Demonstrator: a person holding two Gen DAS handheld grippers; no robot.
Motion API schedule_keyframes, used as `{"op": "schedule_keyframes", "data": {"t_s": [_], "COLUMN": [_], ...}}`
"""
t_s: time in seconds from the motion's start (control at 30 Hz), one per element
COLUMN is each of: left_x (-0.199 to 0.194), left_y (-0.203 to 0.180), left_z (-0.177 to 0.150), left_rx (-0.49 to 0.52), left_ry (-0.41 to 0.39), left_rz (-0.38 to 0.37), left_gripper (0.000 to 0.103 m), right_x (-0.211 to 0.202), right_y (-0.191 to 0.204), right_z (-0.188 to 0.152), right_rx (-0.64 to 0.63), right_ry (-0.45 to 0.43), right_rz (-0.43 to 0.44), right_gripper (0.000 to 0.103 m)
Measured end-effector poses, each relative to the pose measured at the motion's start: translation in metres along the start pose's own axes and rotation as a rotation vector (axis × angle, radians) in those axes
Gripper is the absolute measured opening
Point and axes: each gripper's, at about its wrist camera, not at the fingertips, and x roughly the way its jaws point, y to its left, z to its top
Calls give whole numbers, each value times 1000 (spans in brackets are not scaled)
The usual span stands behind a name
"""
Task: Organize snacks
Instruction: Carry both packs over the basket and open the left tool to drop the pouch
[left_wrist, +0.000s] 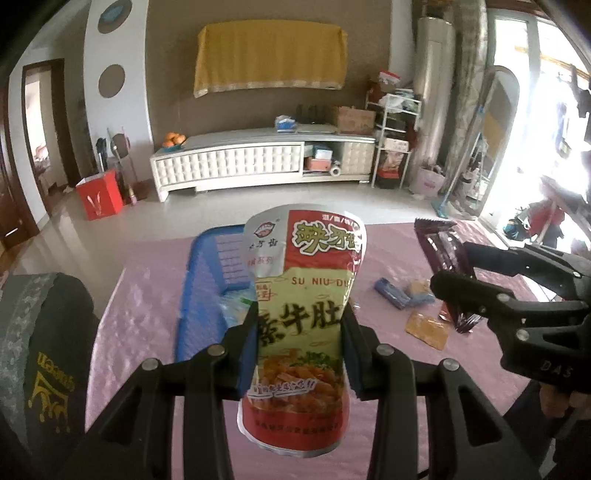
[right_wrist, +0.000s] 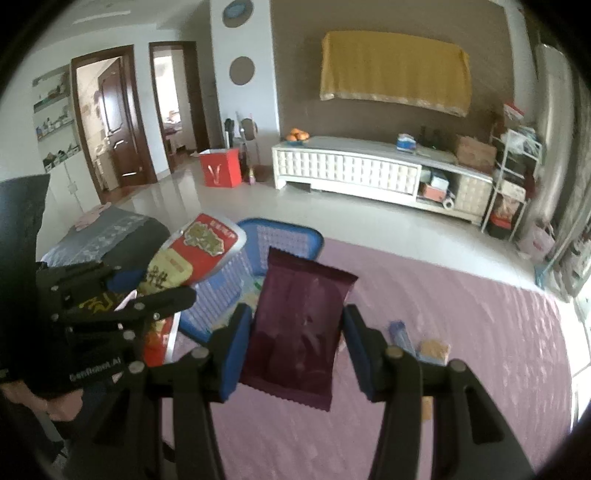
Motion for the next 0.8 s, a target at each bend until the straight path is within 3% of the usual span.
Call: {"op": "schedule_keyframes", "data": {"t_s": [0.17, 0.4, 0.67, 0.8], "left_x": [15, 59, 117, 129], "left_y": [32, 68, 86, 87], "left_z": [19, 41, 23, 13], "left_rx": [12, -7, -61, -74], "left_ry": [21, 123, 260, 267], "left_rz": [44, 33, 26, 29], "left_gripper": [37, 37, 39, 45], "right_x": [26, 77, 120, 123], "right_y": [16, 24, 27, 27], "right_z": [26, 46, 35, 29], "right_rx": [-30, -12, 13, 7], "right_ry": [-8, 48, 144, 162], "right_rz": [24, 49, 42, 28], "right_gripper": [55, 55, 55, 55]}}
